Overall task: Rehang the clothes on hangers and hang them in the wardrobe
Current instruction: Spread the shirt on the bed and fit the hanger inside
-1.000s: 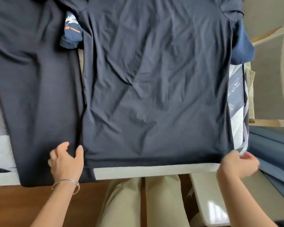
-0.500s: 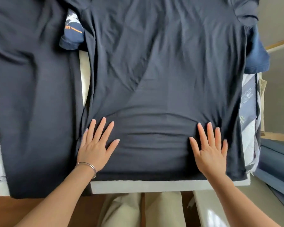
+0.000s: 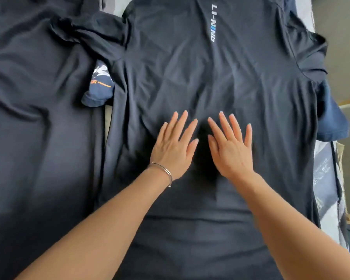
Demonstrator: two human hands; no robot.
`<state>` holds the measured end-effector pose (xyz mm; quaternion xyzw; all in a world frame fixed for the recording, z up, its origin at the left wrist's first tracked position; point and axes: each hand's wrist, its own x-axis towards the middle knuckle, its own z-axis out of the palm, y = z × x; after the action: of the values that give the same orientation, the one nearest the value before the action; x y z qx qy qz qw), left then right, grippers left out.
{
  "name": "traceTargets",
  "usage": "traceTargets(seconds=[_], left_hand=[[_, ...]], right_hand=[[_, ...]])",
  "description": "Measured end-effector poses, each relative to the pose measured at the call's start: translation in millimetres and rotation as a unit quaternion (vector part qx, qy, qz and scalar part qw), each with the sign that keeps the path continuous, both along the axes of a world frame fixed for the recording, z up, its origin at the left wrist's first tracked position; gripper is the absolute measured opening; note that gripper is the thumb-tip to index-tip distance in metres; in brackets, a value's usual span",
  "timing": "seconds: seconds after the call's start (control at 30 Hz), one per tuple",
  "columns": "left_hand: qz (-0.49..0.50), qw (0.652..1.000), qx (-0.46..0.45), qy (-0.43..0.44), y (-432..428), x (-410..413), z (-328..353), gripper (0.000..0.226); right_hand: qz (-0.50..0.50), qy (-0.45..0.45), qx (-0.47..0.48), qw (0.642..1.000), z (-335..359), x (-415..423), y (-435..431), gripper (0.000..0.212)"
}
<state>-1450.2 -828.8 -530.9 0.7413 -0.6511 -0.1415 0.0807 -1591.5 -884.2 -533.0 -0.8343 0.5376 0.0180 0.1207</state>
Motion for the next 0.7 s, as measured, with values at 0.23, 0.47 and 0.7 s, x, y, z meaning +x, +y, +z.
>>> traceTargets(seconds=[0.23, 0.47, 0.7], left_hand=[[0.09, 0.993, 0.038, -0.062, -36.0, 95.1, -28.3, 0.072], [0.042, 0.987, -0.137, -0.069, -85.2, 71.3, 4.3, 0.041], [0.056, 0.996, 0.032, -0.066, -189.7, 89.7, -26.9, 0.069]], right_hand=[[-0.096, 0.071, 0.016, 0.993, -14.1, -71.6, -73.6, 0.058], [-0.11, -0.015, -0.062, 0.992, 6.3, -38.0, -114.1, 0.065], [-0.005, 0.027, -0.007, 1.0, -19.8, 14.8, -182.8, 0.064]])
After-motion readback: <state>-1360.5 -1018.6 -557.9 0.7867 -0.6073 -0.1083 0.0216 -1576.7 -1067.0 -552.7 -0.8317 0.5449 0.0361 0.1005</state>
